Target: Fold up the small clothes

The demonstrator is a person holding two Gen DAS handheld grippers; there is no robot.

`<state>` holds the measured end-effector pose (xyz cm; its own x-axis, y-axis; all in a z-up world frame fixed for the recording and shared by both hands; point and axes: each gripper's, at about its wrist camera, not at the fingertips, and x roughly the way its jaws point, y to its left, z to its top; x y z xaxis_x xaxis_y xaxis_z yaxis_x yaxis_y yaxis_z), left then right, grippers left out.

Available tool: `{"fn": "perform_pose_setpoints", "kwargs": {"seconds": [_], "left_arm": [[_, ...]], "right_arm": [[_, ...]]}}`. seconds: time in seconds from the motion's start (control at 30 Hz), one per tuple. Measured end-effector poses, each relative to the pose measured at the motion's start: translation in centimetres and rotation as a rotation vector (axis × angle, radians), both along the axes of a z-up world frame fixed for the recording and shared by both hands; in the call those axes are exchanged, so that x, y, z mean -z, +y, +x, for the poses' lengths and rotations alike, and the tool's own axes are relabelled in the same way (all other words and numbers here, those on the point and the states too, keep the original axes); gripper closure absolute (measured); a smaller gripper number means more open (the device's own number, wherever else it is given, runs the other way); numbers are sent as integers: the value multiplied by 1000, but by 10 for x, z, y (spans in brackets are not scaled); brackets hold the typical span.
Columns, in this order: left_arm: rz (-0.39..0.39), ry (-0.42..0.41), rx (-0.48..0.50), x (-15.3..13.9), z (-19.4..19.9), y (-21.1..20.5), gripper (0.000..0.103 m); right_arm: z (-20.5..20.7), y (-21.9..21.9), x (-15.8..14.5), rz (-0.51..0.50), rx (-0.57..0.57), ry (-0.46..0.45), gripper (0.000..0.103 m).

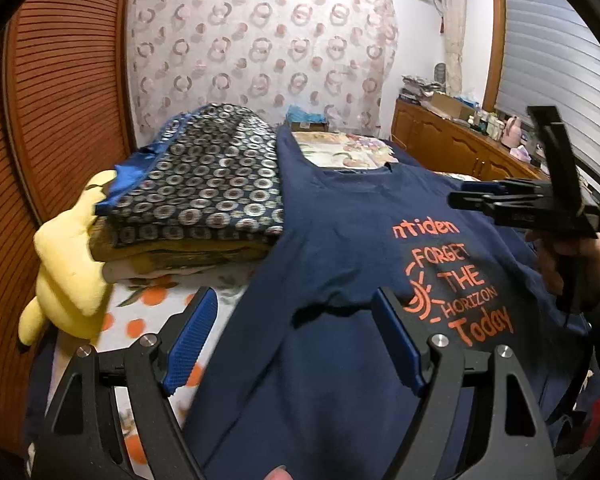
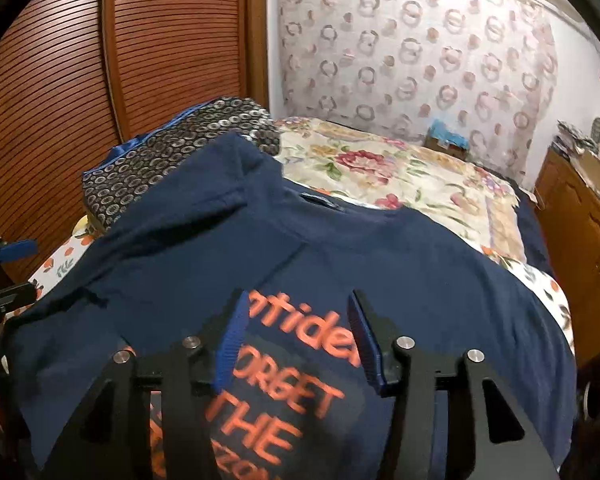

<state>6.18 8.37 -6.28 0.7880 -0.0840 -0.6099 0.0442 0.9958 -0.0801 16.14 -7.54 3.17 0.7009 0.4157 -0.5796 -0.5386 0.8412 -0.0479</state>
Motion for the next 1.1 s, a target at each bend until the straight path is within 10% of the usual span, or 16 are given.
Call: {"fn": "perform_pose_setpoints", "kwargs": {"seconds": [0.43, 1.1], "left_arm": [[13, 124, 143, 24, 47, -61, 23], [83, 212, 219, 39, 78, -104, 23]], "right_arm": [[-41, -112, -1, 5, 230, 7, 34], [-55, -222, 16, 29, 415, 157, 39]]}}
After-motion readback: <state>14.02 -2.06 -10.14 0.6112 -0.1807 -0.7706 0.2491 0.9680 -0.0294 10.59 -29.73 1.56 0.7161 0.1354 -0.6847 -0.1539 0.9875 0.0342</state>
